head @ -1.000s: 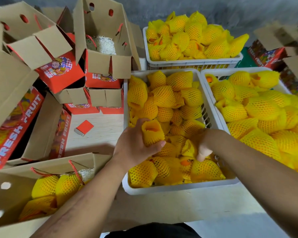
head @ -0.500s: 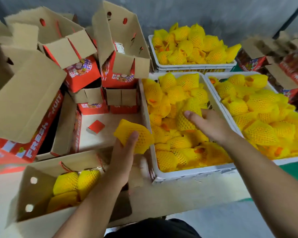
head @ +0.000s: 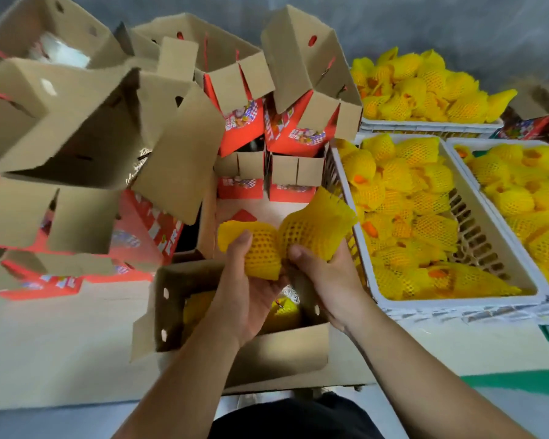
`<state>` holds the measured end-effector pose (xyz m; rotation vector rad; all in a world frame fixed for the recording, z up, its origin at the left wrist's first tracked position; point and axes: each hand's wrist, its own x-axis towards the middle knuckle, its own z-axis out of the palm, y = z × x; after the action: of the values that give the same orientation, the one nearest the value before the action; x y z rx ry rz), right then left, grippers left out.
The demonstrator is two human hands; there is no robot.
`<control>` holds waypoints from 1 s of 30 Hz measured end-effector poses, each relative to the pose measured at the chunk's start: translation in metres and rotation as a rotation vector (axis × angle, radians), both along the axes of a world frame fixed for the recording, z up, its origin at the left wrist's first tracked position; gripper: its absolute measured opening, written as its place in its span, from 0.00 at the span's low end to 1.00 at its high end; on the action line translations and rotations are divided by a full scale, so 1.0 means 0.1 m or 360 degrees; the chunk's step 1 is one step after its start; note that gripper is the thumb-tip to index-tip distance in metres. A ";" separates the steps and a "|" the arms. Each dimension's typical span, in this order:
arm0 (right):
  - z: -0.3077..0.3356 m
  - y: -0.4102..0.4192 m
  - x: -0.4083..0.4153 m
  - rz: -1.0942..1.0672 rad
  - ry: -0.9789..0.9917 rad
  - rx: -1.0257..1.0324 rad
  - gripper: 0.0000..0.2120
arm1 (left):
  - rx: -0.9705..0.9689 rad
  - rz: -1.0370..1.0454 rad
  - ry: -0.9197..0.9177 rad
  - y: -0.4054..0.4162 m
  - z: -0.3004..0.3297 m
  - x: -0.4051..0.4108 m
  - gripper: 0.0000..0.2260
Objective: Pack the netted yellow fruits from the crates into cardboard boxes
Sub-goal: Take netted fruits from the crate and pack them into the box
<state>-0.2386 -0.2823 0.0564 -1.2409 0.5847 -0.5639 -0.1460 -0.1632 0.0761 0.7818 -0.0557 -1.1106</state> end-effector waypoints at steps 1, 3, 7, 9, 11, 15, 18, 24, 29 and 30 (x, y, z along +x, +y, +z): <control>-0.01 0.06 0.02 -0.0012 0.0042 -0.0049 0.39 | -0.0002 0.0009 0.0016 0.06 -0.01 0.03 0.30; -0.01 0.15 0.05 -0.0016 0.0091 -0.0040 0.39 | 0.0008 0.0014 0.0029 0.18 -0.05 0.10 0.32; 0.07 0.28 0.15 -0.0054 -0.0004 0.0575 0.37 | -0.0052 -0.0016 -0.0003 0.41 -0.12 0.24 0.26; 0.07 0.29 0.18 -0.0128 -0.0032 0.0801 0.37 | -0.0125 -0.0092 -0.0009 0.50 -0.15 0.26 0.28; 0.06 0.30 0.17 -0.0107 -0.0097 0.0797 0.31 | -0.0190 -0.0180 -0.0046 0.54 -0.16 0.23 0.25; 0.08 0.32 0.11 0.0008 -0.0106 0.0584 0.21 | -0.0354 -0.0297 -0.0028 0.50 -0.11 0.18 0.18; 0.12 0.35 0.07 0.0121 -0.0093 0.0670 0.21 | -0.0352 -0.0289 0.0059 0.45 -0.10 0.16 0.22; 0.11 0.37 -0.01 0.0415 -0.0200 0.0931 0.25 | -0.0315 -0.0285 0.0141 0.36 -0.10 0.09 0.35; 0.10 0.30 -0.08 0.0047 -0.0090 0.0814 0.46 | -0.0175 -0.0152 -0.0231 0.39 -0.19 0.04 0.20; 0.10 0.30 -0.08 0.0028 -0.0086 0.0775 0.49 | -0.0118 -0.0161 -0.0315 0.42 -0.19 0.06 0.22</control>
<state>-0.2469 -0.2523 0.0664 -0.7677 0.6200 -0.4061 -0.1404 -0.1209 0.0567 0.8271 -0.3044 -1.1175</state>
